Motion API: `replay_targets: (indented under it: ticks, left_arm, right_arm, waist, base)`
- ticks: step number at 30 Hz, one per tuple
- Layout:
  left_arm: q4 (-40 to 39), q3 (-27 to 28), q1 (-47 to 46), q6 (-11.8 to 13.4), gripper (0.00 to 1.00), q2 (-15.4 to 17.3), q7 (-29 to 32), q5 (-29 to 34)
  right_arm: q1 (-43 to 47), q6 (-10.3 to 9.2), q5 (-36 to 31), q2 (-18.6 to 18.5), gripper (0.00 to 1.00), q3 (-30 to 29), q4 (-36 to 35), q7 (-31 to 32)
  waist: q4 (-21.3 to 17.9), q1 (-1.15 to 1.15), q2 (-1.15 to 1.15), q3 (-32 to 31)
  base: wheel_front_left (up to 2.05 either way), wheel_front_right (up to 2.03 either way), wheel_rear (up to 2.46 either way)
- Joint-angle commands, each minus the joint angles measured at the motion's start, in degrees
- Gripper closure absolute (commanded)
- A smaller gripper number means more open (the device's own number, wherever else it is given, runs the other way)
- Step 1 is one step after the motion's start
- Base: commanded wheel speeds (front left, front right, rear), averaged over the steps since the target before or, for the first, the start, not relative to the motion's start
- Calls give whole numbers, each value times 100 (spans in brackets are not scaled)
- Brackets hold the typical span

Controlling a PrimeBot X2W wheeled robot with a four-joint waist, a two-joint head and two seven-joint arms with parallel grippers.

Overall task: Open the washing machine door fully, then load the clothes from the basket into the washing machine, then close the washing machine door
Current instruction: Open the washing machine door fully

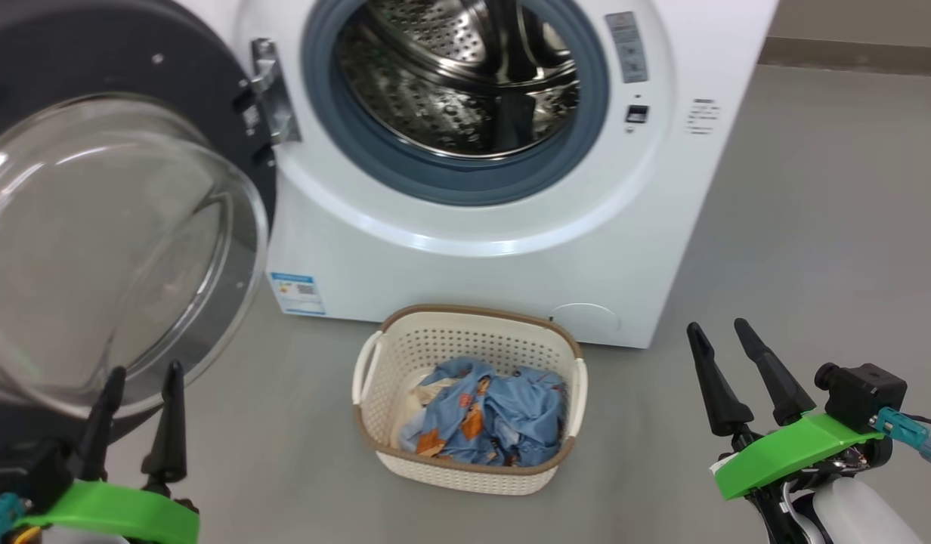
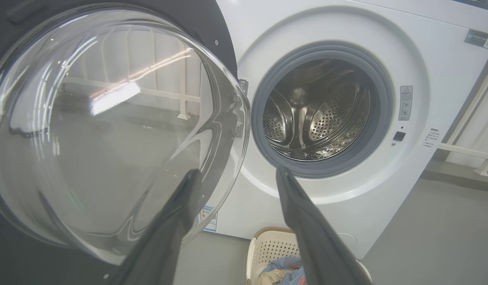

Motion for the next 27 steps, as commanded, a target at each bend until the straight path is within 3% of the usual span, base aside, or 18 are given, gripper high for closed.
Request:
replay_targets:
  ticks: [1,12,27]
  left_arm:
    - [-193,238,-76,51,0,148,-58,82]
    - [-534,249,284,125,0,-58,-59,186]
    - [-679,415,469,-134,0,-245,-59,331]
  right_arm:
    - [-4,33,31,-60,0,122,-160,-70]
    - [-87,33,-104,-184,0,191,-232,-70]
    - [-134,33,-143,-414,0,72,-340,-70]
  waist:
    - [-218,1,0,-59]
    - [-771,1,0,-97]
    - [-1096,1,0,-91]
  base:
    - [0,0,0]
    - [0,0,0]
    - [0,0,0]
